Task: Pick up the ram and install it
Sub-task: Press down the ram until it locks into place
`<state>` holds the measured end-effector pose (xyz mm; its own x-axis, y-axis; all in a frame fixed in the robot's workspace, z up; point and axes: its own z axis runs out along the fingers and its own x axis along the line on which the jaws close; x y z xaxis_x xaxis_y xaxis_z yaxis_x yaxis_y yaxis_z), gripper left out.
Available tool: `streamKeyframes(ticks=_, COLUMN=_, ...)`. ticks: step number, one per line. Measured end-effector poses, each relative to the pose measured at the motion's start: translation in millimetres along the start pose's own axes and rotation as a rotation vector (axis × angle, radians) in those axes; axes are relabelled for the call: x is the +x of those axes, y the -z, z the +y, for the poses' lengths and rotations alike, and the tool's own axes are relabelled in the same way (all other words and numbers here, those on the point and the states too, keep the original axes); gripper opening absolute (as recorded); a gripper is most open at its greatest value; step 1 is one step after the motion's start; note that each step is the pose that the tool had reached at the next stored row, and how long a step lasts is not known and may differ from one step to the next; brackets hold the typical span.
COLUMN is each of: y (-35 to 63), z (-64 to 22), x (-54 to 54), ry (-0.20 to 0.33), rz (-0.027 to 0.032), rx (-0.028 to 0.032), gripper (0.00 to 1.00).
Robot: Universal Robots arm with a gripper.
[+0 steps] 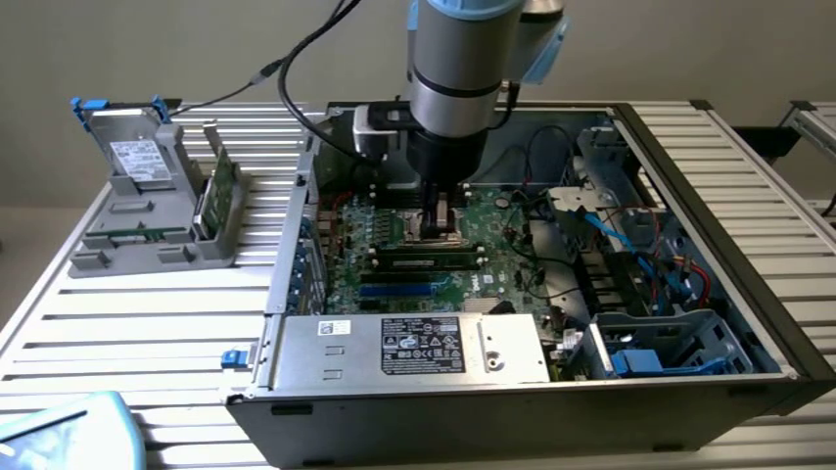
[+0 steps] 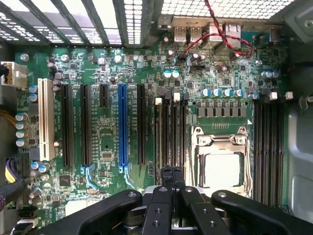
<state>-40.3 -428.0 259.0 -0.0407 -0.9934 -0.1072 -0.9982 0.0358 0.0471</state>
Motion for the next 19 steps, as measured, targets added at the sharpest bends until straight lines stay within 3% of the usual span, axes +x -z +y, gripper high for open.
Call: streamKeyframes(ticks=19, y=-3.3, z=-0.1, x=0.4, ry=-0.324, rz=-0.0152, rx=0.0349, gripper=0.11)
